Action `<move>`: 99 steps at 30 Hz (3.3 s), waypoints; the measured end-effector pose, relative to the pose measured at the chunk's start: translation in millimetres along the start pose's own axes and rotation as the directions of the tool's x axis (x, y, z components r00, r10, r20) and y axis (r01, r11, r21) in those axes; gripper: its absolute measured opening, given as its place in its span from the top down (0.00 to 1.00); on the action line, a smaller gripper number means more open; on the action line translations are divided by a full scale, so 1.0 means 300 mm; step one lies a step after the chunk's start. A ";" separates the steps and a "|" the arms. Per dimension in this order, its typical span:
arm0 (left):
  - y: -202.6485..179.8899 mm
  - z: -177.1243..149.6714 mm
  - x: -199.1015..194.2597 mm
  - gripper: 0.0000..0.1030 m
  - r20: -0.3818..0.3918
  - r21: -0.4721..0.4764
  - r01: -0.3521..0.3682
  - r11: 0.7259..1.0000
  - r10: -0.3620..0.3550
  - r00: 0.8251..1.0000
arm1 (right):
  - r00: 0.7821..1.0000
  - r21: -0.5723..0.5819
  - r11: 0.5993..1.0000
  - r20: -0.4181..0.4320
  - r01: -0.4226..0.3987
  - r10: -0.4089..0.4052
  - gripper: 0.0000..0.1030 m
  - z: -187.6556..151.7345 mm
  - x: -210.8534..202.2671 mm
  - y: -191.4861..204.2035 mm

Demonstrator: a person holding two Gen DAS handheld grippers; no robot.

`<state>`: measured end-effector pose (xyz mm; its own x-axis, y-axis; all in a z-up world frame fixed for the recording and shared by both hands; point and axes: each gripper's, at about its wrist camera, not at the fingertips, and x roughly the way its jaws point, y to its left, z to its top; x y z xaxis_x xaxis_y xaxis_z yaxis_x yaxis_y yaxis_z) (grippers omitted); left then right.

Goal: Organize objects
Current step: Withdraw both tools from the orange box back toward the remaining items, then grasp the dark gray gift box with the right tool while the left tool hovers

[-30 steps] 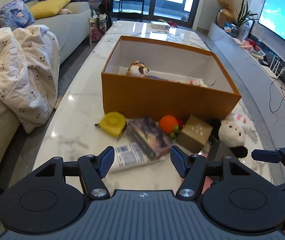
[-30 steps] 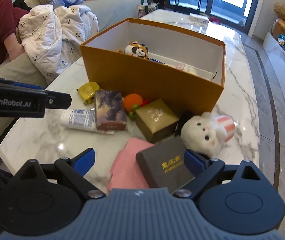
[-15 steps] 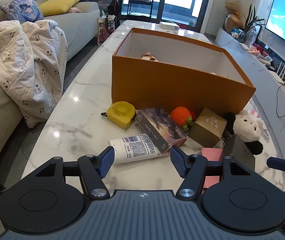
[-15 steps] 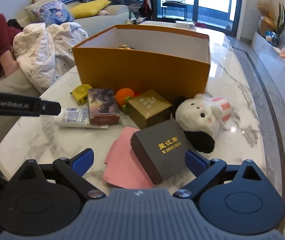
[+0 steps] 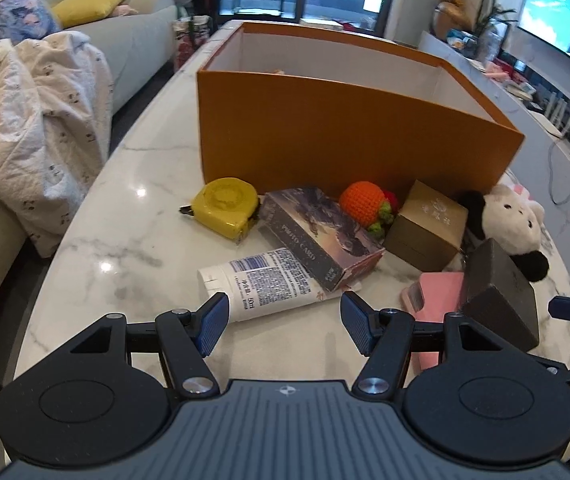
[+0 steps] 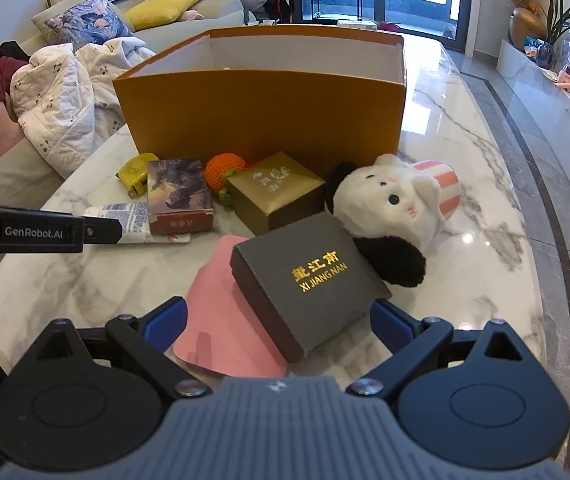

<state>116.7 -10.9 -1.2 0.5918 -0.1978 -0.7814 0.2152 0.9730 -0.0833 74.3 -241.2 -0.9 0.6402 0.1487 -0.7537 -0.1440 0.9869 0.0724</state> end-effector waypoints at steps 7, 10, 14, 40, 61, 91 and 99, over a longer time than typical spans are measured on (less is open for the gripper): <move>0.032 0.035 0.035 0.30 -0.016 0.055 0.054 0.997 -0.053 0.998 | 1.000 -0.001 1.000 -0.018 -0.018 0.018 0.05 -0.034 -0.003 0.002; 0.036 0.041 0.056 0.28 0.000 0.074 0.030 0.997 -0.030 1.000 | 0.999 -0.009 0.999 -0.028 -0.037 0.037 0.05 -0.044 -0.003 0.010; 0.006 0.053 0.087 0.27 0.006 0.174 -0.011 0.985 0.010 1.000 | 0.997 -0.023 0.997 -0.037 -0.067 0.066 0.05 -0.051 -0.005 0.018; -0.022 -0.016 0.112 0.11 -0.155 0.136 0.087 0.987 -0.065 0.986 | 0.992 0.038 0.992 -0.007 -0.124 0.124 0.04 -0.006 0.100 -0.098; -0.049 -0.027 0.110 0.09 -0.131 0.177 0.019 0.984 0.005 0.991 | 0.983 -0.153 0.972 0.008 -0.179 0.183 0.01 0.019 0.166 -0.096; -0.047 -0.061 0.083 0.04 -0.087 0.175 0.016 0.985 0.000 0.996 | 0.989 -0.183 0.982 0.128 -0.050 0.075 0.04 -0.022 0.158 0.089; -0.045 -0.066 0.089 0.02 -0.068 0.167 0.009 0.986 0.002 0.998 | 0.984 0.015 0.991 0.125 -0.132 0.129 0.05 -0.037 0.218 -0.024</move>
<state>114.2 -27.0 -33.2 0.5379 -0.1869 -0.8220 0.3469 0.9378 0.0138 108.7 -239.2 -58.0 0.7056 0.2811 -0.6504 -0.2153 0.9596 0.1811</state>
